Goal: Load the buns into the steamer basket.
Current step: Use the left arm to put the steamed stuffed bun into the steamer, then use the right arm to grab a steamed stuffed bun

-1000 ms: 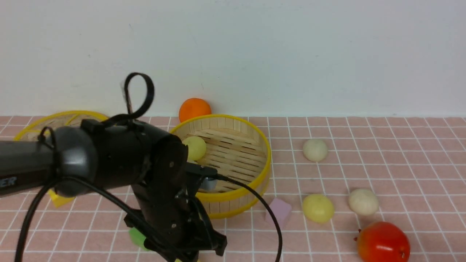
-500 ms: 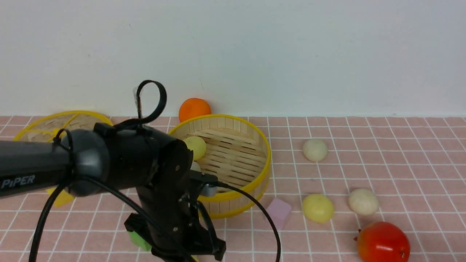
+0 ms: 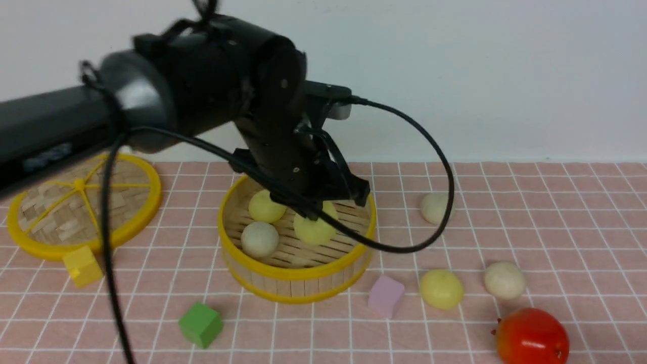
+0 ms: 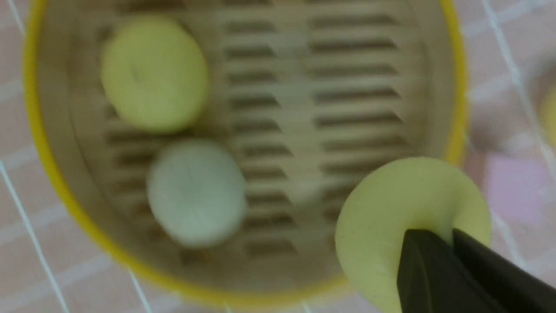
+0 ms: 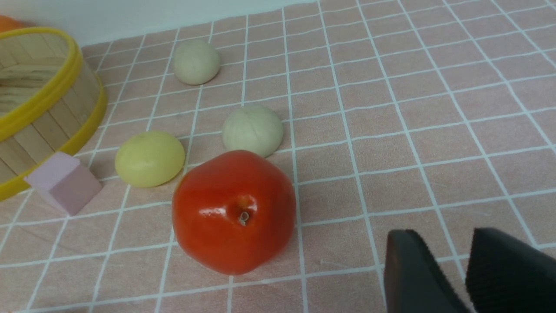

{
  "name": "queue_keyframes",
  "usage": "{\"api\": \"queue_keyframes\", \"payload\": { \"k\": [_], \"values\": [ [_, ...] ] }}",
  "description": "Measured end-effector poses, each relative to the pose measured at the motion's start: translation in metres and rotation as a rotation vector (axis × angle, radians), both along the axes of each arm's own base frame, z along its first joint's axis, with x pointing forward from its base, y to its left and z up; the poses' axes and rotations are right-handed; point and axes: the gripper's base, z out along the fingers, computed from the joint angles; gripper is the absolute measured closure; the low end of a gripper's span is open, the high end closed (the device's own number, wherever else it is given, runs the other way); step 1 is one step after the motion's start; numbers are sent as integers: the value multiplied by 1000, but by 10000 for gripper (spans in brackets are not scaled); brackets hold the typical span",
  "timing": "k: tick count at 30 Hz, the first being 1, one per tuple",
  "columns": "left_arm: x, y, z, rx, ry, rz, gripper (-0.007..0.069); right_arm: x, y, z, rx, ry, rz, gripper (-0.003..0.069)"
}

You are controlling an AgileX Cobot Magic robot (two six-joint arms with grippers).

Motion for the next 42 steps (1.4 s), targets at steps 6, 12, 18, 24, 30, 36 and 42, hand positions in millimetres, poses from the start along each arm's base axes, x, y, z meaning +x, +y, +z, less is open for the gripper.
{"api": "queue_keyframes", "payload": {
  "k": [6,12,18,24,30,36,42],
  "values": [
    [22,-9,-56,93,27,24,582,0,0,0,0,0,0,419],
    [25,-10,-67,112,45,41,442,0,0,0,0,0,0,419],
    [7,5,-15,133,64,62,254,0,0,0,0,0,0,419],
    [-83,69,142,-67,-128,142,256,0,0,0,0,0,0,419],
    [-201,145,211,-349,-280,174,414,0,0,0,0,0,0,419],
    [-289,203,158,-491,-244,251,613,0,0,0,0,0,0,419],
    [-313,211,74,-508,-108,262,612,0,0,0,0,0,0,419]
  ]
}}
